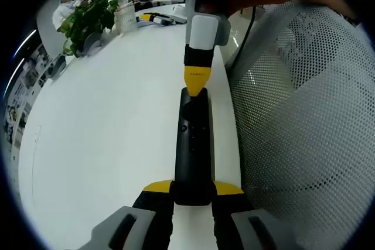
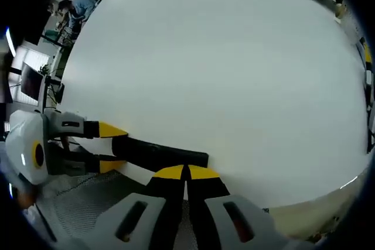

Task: Press the specified remote control buttons in sequence, fully releasing each button before pressing the next.

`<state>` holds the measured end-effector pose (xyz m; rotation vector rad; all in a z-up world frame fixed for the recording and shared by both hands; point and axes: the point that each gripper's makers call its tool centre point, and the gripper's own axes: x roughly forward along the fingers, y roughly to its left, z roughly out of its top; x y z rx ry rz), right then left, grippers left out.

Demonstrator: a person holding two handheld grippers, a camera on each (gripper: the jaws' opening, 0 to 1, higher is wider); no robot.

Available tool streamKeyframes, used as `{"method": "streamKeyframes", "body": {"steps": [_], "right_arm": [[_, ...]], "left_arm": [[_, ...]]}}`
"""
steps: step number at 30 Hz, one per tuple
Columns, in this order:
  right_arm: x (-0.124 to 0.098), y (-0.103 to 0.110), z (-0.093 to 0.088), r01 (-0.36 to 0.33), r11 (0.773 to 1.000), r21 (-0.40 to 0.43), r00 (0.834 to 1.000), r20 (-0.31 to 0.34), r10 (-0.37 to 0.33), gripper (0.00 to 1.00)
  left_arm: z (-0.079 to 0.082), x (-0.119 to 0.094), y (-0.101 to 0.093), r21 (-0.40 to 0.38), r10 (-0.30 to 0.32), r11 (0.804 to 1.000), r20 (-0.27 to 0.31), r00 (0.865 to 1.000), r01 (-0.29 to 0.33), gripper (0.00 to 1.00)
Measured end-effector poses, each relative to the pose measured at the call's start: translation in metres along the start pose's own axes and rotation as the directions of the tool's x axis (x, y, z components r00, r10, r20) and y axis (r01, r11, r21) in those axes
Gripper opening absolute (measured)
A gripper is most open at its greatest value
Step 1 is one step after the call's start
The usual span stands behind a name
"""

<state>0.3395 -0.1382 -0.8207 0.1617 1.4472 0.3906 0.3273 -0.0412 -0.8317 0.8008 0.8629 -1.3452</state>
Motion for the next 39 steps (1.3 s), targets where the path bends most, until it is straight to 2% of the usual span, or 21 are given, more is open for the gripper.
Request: {"method": "streamKeyframes", "body": {"steps": [7,17,23,26,28,30,35,39], "right_arm": [[0.0019,0.0013,-0.0021,0.022,0.999,-0.031,1.000,-0.007,-0.022,0.00],[0.0043,0.0013,-0.0011,0.088,0.985,-0.152,0.996,-0.002,-0.090,0.00],[0.0049,-0.0001,0.0002,0.096,0.984,-0.149,0.994,-0.038,-0.102,0.00],[0.0042,0.0009,-0.0014,0.123,0.978,-0.171,0.992,-0.020,-0.128,0.00],[0.0035,0.0007,-0.0017,0.139,0.975,-0.172,0.990,0.017,-0.138,0.00],[0.0032,-0.0008,-0.0015,0.131,0.978,-0.164,0.991,0.022,-0.129,0.00],[0.0038,-0.0017,-0.0006,0.068,0.996,-0.064,0.998,-0.006,-0.068,0.00],[0.0032,-0.0010,-0.0011,0.059,0.997,-0.039,0.998,-0.011,-0.059,0.00]], "left_arm": [[0.0001,-0.0001,0.0000,0.001,0.001,1.000,-0.001,1.000,-0.001,0.24],[0.0001,-0.0003,0.0002,0.003,0.001,1.000,-0.007,1.000,-0.001,0.25],[0.0001,-0.0003,0.0006,0.003,0.002,1.000,-0.010,1.000,-0.002,0.25],[0.0000,-0.0004,0.0007,0.001,0.003,1.000,-0.007,1.000,-0.003,0.25],[-0.0001,-0.0004,0.0009,0.000,0.003,1.000,-0.006,1.000,-0.003,0.25],[-0.0001,-0.0003,0.0009,0.000,0.004,1.000,-0.005,1.000,-0.004,0.25],[0.0000,-0.0004,0.0008,-0.004,0.007,1.000,-0.001,1.000,-0.007,0.25],[0.0000,-0.0004,0.0007,-0.007,0.006,1.000,0.003,1.000,-0.006,0.25]]}}
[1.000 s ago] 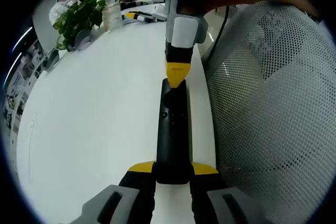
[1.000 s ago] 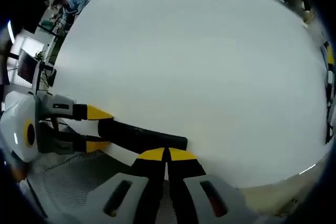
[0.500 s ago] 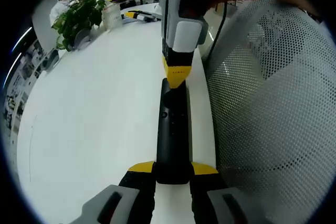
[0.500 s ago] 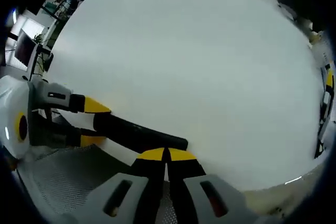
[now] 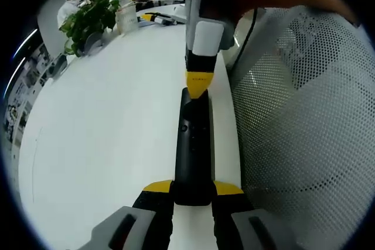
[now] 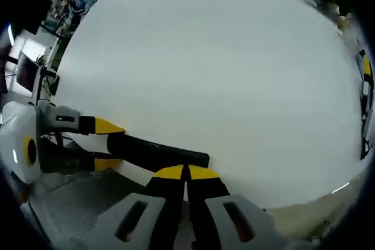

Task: Press the specified remote control buttons in sequence, fully releasing each button before pressing the next.

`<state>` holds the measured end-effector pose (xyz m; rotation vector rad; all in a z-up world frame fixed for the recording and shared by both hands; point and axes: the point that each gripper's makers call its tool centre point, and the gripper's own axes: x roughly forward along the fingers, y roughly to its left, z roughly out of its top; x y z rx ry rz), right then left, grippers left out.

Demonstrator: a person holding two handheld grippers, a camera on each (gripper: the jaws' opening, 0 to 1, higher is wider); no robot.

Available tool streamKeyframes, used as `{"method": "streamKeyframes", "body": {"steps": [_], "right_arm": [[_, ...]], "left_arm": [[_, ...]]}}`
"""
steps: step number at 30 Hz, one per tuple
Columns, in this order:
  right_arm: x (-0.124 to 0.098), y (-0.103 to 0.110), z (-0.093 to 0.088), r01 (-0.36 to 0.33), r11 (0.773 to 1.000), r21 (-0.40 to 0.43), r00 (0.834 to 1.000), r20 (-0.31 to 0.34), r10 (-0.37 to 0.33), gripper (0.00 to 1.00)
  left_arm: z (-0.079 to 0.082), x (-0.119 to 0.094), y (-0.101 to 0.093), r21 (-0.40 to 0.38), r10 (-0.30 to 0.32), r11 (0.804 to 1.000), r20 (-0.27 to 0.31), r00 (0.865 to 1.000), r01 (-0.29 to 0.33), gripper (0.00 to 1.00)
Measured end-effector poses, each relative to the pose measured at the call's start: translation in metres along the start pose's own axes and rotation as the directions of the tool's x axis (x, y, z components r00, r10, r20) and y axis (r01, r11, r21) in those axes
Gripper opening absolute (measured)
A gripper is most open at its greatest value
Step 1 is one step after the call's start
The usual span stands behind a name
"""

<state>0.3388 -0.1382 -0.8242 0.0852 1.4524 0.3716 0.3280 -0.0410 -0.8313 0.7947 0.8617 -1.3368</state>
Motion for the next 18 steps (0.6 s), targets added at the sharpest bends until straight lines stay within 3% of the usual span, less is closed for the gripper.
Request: {"method": "streamKeyframes", "body": {"steps": [8,18], "right_arm": [[0.001,0.012,0.005,-0.038,0.999,0.004,0.999,0.016,0.038,0.00],[0.004,0.013,0.000,-0.039,0.999,0.009,0.999,-0.016,0.039,0.00]], "left_arm": [[0.000,0.000,0.000,0.001,-0.001,1.000,0.007,1.000,0.001,0.25],[0.000,0.000,0.000,-0.002,-0.001,1.000,0.010,1.000,0.001,0.25]]}}
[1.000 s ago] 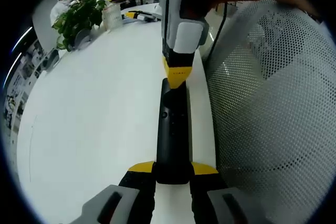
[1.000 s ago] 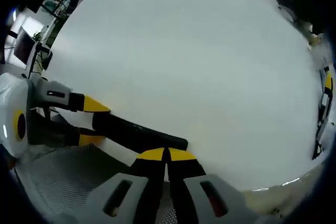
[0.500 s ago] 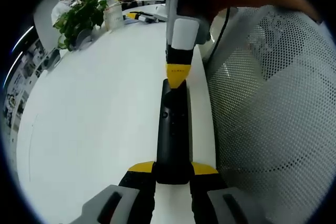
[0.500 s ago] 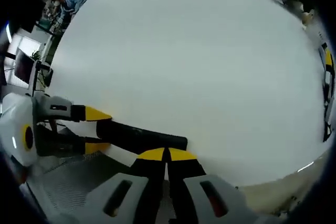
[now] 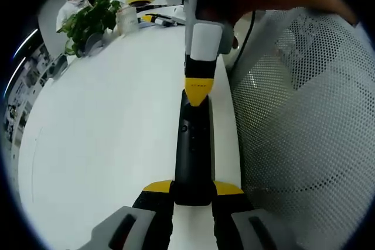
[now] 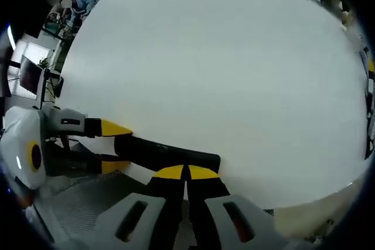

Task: Press the specified remote control buttons in sequence, fully releasing each button before pressing the next.

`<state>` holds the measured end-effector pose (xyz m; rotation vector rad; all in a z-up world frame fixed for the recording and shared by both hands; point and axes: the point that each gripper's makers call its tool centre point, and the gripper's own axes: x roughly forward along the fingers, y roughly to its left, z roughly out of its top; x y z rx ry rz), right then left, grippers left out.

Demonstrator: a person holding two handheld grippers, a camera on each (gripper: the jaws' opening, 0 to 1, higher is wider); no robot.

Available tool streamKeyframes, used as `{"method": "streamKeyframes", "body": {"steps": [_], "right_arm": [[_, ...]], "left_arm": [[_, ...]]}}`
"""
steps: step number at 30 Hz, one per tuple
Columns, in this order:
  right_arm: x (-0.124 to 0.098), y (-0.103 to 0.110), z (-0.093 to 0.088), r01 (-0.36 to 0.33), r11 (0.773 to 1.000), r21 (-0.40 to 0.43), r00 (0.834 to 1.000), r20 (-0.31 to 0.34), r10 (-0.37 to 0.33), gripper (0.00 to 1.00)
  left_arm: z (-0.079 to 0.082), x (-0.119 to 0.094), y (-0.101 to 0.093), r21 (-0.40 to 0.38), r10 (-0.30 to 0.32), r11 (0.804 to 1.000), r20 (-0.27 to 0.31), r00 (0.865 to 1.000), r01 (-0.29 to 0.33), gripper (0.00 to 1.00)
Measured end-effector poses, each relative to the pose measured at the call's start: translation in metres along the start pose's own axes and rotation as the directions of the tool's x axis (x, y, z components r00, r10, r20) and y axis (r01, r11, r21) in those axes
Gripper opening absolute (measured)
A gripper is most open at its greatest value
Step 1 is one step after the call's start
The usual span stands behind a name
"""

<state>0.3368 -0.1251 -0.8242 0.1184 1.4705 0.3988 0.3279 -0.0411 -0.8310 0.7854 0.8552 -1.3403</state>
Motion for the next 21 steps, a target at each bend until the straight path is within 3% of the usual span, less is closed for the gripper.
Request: {"method": "streamKeyframes", "body": {"steps": [13,21], "right_arm": [[0.0009,0.0005,0.0008,0.027,0.998,-0.058,1.000,-0.001,-0.027,0.00],[0.0001,-0.0006,0.0013,0.017,0.999,-0.032,1.000,0.002,-0.017,0.00]], "left_arm": [[0.0004,0.0007,0.0002,0.003,-0.001,1.000,-0.004,1.000,0.001,0.25],[0.0007,0.0008,0.0003,0.005,0.000,1.000,-0.003,1.000,0.000,0.25]]}}
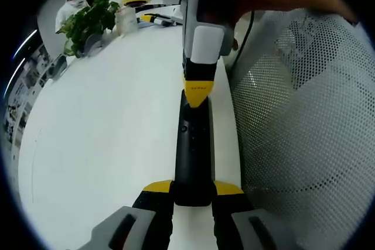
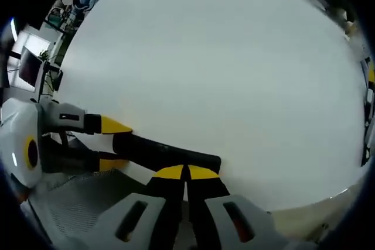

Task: Press the specified remote control buttons in sequence, fully releasing each button before pressing the next.

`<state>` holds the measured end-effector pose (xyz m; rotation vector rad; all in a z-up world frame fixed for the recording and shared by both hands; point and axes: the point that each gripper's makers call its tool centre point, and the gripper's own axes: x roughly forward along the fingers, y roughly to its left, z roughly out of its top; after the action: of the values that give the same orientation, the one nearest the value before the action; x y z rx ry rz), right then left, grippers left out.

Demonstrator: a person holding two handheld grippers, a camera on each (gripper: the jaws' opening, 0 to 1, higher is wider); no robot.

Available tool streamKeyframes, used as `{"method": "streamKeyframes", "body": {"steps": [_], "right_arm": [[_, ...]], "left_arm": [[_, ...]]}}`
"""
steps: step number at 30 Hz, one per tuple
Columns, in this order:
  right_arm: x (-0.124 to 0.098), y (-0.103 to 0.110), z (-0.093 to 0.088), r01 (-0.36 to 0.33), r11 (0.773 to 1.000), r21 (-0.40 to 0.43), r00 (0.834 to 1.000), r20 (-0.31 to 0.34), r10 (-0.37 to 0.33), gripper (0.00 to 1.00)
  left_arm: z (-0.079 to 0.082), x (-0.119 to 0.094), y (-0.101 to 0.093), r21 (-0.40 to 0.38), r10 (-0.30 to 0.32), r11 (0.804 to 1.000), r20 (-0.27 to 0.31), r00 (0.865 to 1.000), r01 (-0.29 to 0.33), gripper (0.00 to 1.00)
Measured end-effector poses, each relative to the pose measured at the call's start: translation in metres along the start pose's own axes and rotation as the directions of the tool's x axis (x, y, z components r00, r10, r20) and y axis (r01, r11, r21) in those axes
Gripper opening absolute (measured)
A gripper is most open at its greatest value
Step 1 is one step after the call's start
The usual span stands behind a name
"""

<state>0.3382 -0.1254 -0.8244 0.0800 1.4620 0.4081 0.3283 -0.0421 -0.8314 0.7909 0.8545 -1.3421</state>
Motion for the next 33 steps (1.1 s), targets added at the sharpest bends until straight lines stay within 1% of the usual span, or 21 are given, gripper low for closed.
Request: {"method": "streamKeyframes", "body": {"steps": [5,7,10,14,16,19,29,33], "right_arm": [[-0.001,-0.001,0.000,-0.017,0.998,0.053,1.000,0.001,0.017,0.00],[-0.004,-0.001,0.004,-0.018,0.999,0.050,0.999,0.030,0.017,0.00],[-0.007,0.001,0.015,-0.030,0.999,0.028,0.995,0.095,0.027,0.00],[-0.007,0.007,0.019,-0.052,0.999,0.011,0.992,0.118,0.050,0.00],[-0.005,0.010,0.020,-0.051,0.999,-0.011,0.992,0.117,0.052,0.00],[-0.001,0.010,0.019,-0.031,0.999,-0.041,0.994,0.103,0.035,0.00],[0.006,0.012,0.011,-0.028,0.998,-0.060,0.998,0.061,0.031,0.00],[0.005,0.010,0.013,-0.014,0.997,-0.075,0.997,0.076,0.020,0.00]], "left_arm": [[0.000,0.000,0.000,-0.003,0.001,1.000,0.007,1.000,-0.001,0.25],[0.000,0.000,0.000,-0.003,0.002,1.000,0.009,1.000,-0.002,0.25],[0.000,0.000,0.000,-0.003,0.001,1.000,0.009,1.000,-0.001,0.25],[0.000,0.000,0.000,-0.005,0.001,1.000,0.010,1.000,-0.001,0.25],[0.000,0.000,0.000,-0.005,0.001,1.000,0.010,1.000,-0.001,0.25],[0.000,0.000,0.000,-0.004,0.001,1.000,0.010,1.000,-0.001,0.25],[0.000,-0.001,0.000,-0.003,0.001,1.000,0.005,1.000,-0.001,0.25],[0.000,-0.001,0.000,-0.003,0.000,1.000,0.004,1.000,0.000,0.25]]}}
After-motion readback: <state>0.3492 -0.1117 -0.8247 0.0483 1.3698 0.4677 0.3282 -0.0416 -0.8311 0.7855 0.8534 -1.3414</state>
